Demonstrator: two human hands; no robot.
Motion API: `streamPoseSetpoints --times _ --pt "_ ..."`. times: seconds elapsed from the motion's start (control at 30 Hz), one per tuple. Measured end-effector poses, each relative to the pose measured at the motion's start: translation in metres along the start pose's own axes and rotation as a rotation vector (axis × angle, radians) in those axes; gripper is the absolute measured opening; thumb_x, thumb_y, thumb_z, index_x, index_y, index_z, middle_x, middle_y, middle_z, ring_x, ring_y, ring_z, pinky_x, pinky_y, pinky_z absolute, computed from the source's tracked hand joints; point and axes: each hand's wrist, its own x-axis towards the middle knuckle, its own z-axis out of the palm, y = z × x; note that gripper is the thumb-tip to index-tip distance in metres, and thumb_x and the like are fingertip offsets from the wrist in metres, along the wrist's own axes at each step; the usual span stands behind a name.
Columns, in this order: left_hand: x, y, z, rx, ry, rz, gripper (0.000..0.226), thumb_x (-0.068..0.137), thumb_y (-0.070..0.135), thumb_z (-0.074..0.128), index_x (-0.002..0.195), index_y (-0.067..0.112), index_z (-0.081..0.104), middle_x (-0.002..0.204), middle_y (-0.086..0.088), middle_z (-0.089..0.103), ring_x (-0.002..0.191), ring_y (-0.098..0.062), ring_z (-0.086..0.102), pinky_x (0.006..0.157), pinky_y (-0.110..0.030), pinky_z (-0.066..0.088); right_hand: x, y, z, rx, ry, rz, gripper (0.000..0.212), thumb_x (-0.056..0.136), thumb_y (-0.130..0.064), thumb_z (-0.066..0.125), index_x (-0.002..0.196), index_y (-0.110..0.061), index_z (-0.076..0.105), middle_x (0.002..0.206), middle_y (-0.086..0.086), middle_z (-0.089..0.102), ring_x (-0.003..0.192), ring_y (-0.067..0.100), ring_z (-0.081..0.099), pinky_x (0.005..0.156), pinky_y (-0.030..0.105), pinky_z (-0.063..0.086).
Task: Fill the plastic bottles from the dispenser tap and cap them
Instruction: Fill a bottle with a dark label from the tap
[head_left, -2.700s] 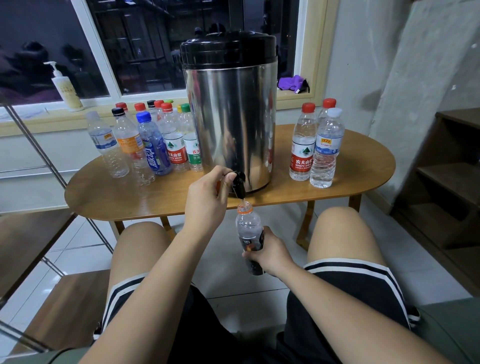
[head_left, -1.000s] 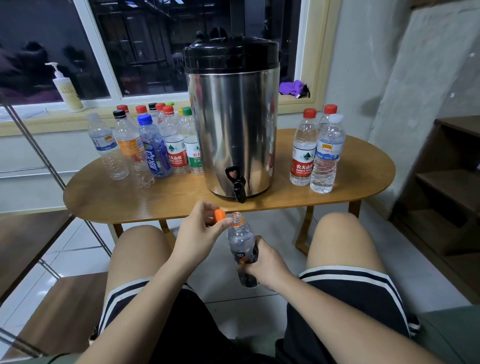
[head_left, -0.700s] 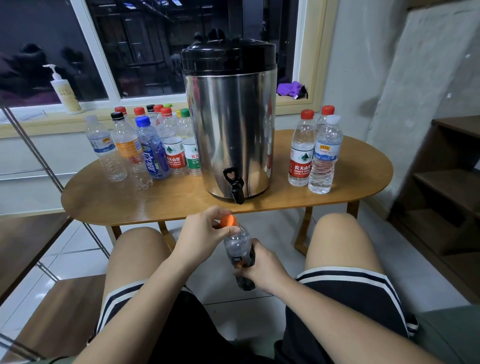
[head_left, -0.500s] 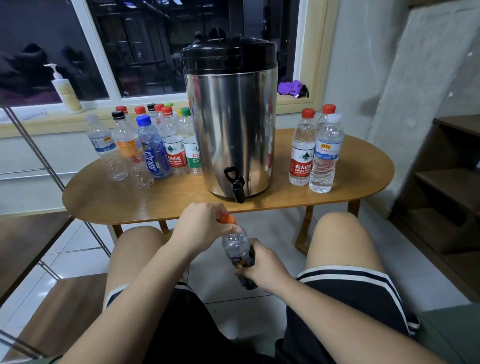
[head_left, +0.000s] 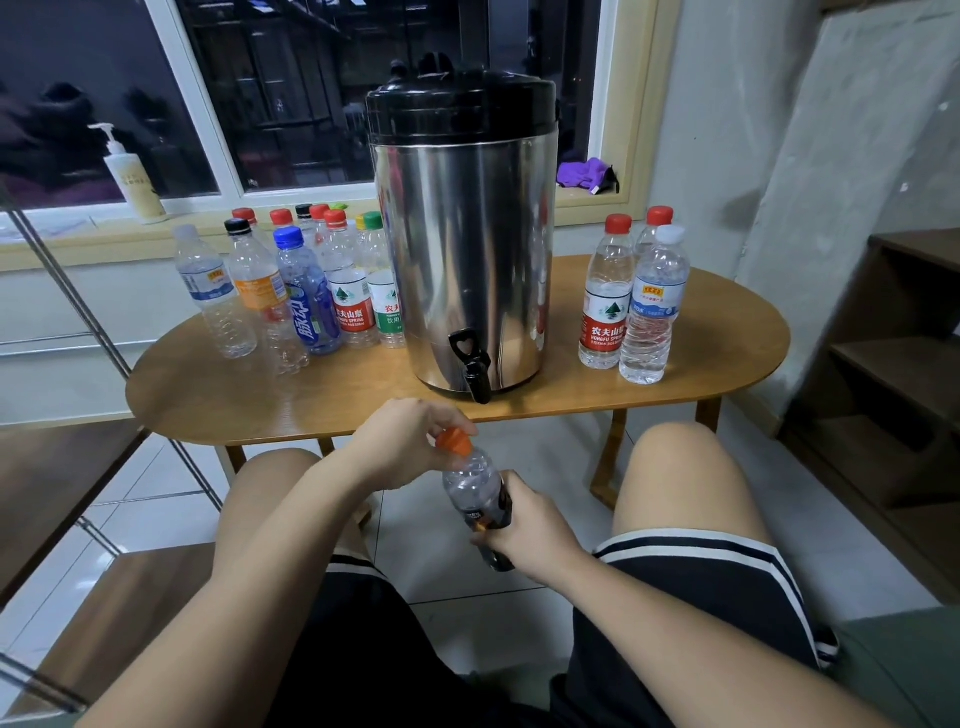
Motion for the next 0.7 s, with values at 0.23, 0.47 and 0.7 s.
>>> streamPoseSetpoints --times 0.23,0.47,0.7 --pt "0.0 0.003 0.004 0.002 0.144 -0.061 0.034 0.085 0.057 0.086 0.107 0.033 0.078 0.098 0.015 0.074 0.092 -0.004 0.067 0.077 -0.024 0.057 0.0 -0.002 -0.002 0.003 0.013 -0.001 0.057 0.075 -0.04 0.092 0.119 -0.035 0.056 0.107 -0.012 0.073 0.099 0.013 0.069 0.088 0.039 0.06" --pt "-0.009 0.004 0.007 -0.167 0.168 -0.002 0.032 0.082 0.046 0.093 0.109 0.035 0.079 0.097 0.02 0.077 0.093 0.004 0.069 0.082 -0.022 0.057 -0.002 0.0 -0.012 -0.013 0.033 -0.018 0.06 0.073 -0.043 0.09 0.119 -0.04 0.053 0.112 -0.013 0.073 0.102 0.012 0.069 0.087 0.039 0.061" --pt "-0.009 0.012 0.009 -0.235 0.233 0.043 0.031 0.081 0.048 0.093 0.108 0.037 0.081 0.096 0.021 0.075 0.092 0.001 0.067 0.079 -0.02 0.05 -0.007 0.0 -0.027 -0.03 0.057 -0.058 0.061 0.073 -0.046 0.09 0.123 -0.044 0.053 0.115 -0.016 0.073 0.105 0.009 0.068 0.08 0.027 0.054"
